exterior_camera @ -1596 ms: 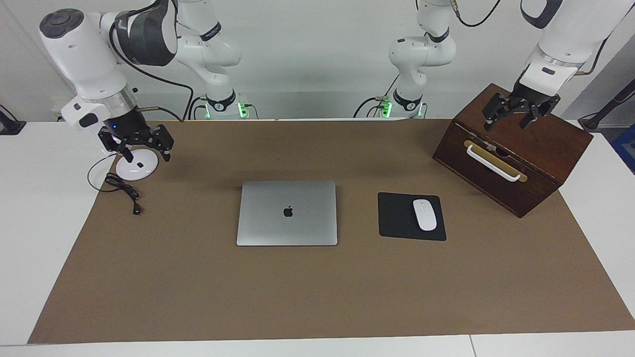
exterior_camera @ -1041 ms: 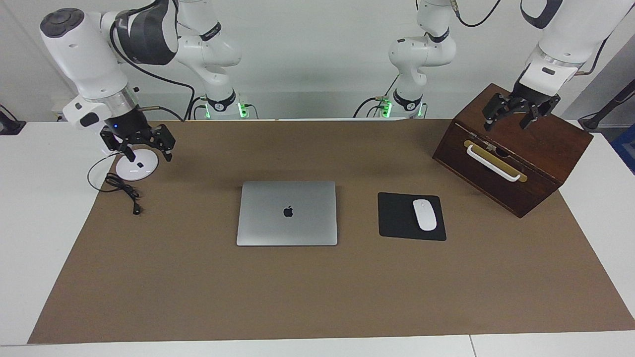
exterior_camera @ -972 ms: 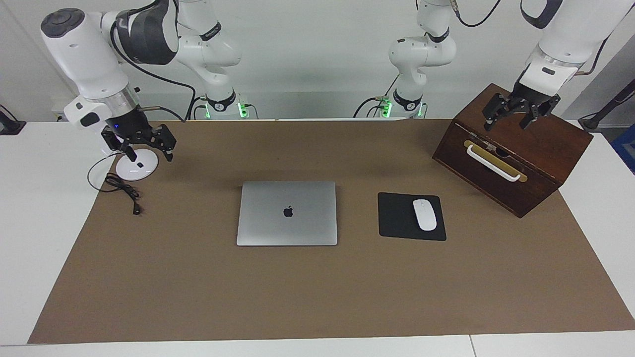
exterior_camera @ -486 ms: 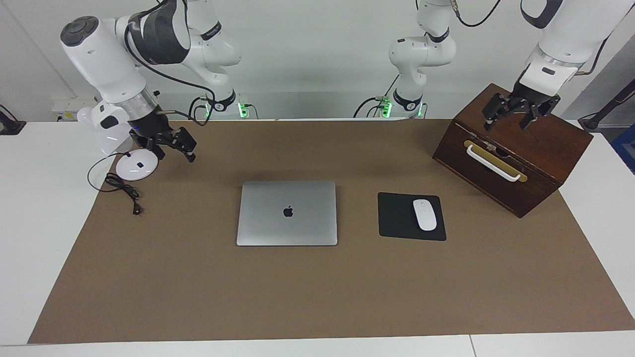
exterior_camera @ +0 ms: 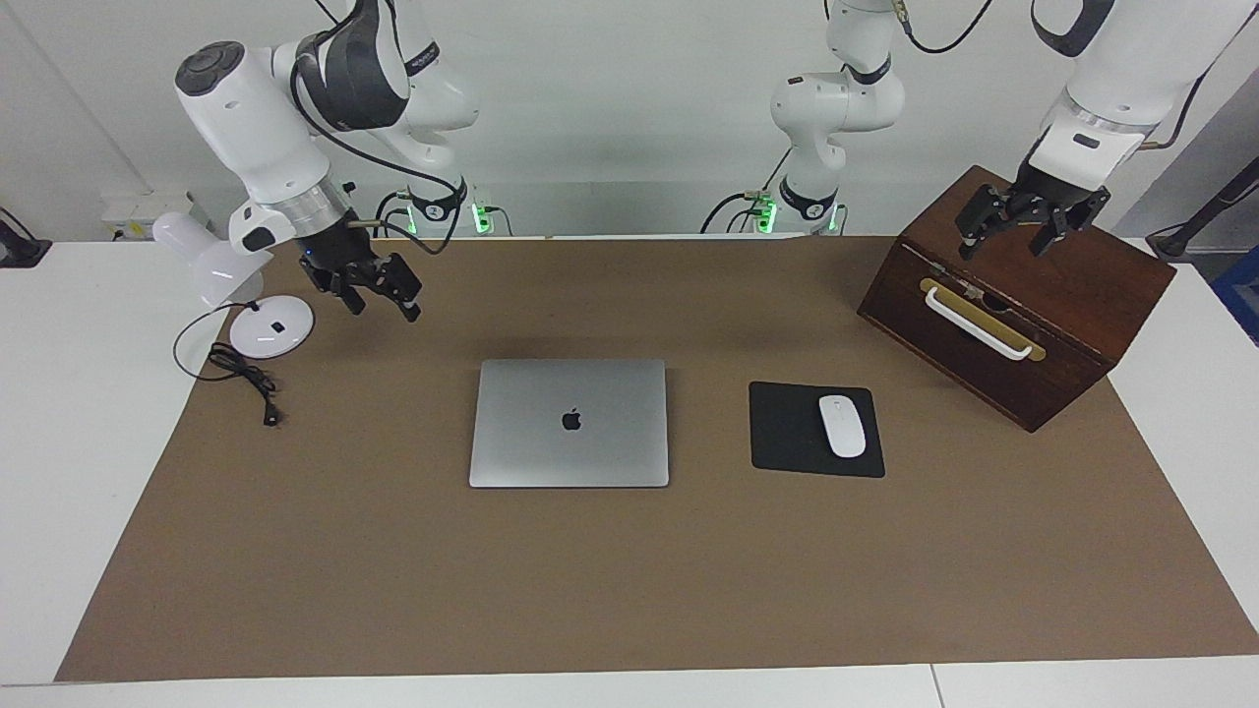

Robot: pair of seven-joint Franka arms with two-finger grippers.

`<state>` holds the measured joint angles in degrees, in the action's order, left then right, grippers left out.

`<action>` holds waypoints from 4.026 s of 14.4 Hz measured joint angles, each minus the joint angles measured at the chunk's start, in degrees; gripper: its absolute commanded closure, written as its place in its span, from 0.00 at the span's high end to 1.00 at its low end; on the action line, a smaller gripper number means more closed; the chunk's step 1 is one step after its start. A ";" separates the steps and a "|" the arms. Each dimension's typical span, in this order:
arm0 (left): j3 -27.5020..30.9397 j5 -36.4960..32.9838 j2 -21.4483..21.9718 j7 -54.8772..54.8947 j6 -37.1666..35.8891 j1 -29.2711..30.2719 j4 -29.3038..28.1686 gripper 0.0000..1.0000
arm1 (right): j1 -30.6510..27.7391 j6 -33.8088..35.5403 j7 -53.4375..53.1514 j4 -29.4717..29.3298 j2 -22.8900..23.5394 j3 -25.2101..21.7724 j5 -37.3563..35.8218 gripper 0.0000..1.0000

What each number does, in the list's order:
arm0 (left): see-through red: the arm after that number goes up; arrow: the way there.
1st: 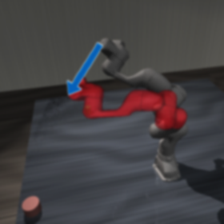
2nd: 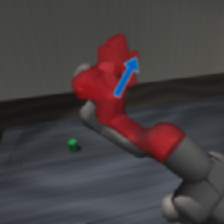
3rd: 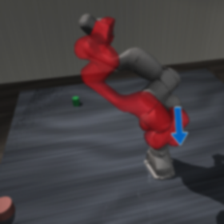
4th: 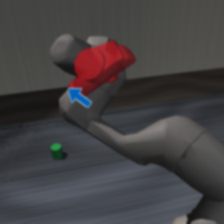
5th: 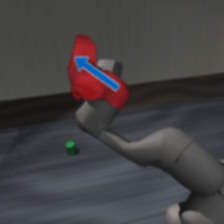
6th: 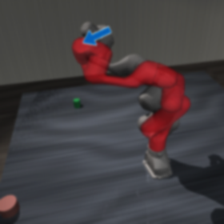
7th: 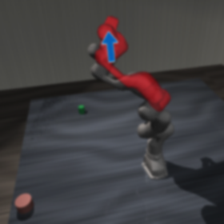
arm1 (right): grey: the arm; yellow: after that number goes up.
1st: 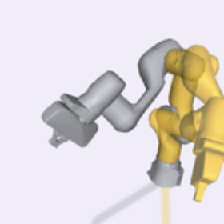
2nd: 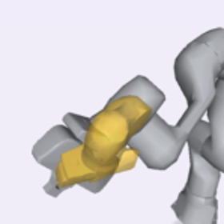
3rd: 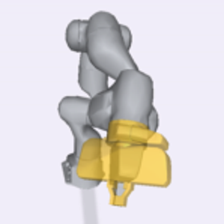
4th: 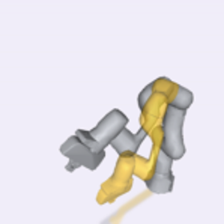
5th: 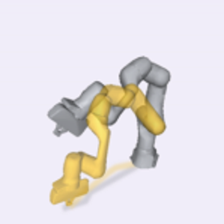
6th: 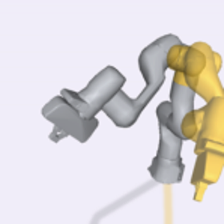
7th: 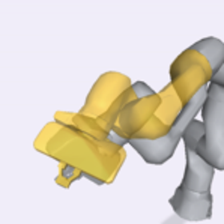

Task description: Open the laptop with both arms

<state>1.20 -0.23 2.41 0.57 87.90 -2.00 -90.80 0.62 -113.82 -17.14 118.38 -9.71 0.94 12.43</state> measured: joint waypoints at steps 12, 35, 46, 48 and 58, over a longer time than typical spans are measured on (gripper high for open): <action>-0.11 0.00 0.05 -0.42 0.00 -0.01 -0.47 0.20 | 5.98 -20.42 0.01 18.87 -9.32 0.15 3.85 1.00; -1.23 3.47 11.26 -3.94 40.17 -8.59 -37.81 0.00 | 16.26 -30.21 -21.58 32.16 -15.64 3.11 26.08 1.00; -1.32 5.61 7.04 -11.20 80.92 -22.31 -59.09 0.00 | 19.39 -39.26 -21.51 32.27 -7.43 3.41 26.08 1.00; -1.28 5.64 4.96 -11.96 86.05 -24.77 -60.02 0.00 | 19.39 -40.28 -21.51 32.27 -6.48 3.41 26.08 1.00; -1.24 5.82 -1.40 -12.59 103.97 -33.28 -63.27 0.00 | 21.49 -44.42 -21.51 32.28 -3.19 3.47 26.08 1.00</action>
<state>-0.04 5.59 1.01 -12.02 191.87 -35.28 -154.07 22.11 -158.24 -38.65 150.66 -12.90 4.41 38.50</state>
